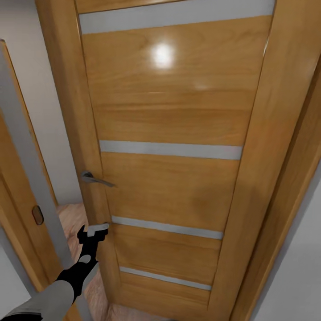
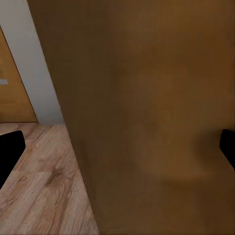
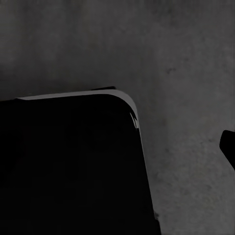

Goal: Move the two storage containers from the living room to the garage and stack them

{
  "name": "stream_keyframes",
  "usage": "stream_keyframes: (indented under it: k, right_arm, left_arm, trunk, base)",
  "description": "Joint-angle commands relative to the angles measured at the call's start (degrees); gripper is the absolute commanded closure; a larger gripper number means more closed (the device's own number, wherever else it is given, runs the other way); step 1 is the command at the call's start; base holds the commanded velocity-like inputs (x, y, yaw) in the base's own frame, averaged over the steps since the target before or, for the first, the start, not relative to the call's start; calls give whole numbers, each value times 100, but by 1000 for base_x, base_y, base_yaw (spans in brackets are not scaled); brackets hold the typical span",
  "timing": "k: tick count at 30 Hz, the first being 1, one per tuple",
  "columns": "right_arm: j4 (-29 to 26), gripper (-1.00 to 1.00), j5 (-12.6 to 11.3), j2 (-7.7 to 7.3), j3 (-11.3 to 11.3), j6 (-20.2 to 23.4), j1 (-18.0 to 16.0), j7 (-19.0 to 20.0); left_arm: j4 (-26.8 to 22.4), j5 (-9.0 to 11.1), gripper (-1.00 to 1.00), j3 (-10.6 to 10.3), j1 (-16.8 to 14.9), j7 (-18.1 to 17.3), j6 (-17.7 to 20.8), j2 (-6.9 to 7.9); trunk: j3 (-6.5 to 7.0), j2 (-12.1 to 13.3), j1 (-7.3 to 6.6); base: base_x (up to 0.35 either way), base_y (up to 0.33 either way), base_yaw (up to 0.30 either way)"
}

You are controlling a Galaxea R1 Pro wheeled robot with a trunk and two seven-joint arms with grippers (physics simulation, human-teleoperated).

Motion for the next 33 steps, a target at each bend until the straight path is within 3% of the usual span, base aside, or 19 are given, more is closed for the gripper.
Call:
stream_keyframes:
  k: [1,12,25,33]
  right_arm:
    - [-11,-100,-25,4,-29,-13,4,14]
    - [-11,-100,-28,7,-36,-13,0,14]
    - [-11,-100,-28,21,-38,-13,2,14]
    - [-11,-100,-28,24,-38,-13,2,14]
  left_arm:
    - [6,-2,-100,-17,-6,42,-11,1]
    - [-18,-12,-100,-45,1,41,-19,6]
    - [-20,-12,-100,-37,-5,35,-20,10]
    - [-25,-12,-100,-43,1,36,-20,18]
  trunk:
    - [-5,-2,3]
    - [-5,-2,3]
    - [-5,-2,3]
    - [-5,-2,3]
  base:
    - [235,0,23]
    - [148,0,-1]
    - [81,58,-209]
    - [77,67,-52]
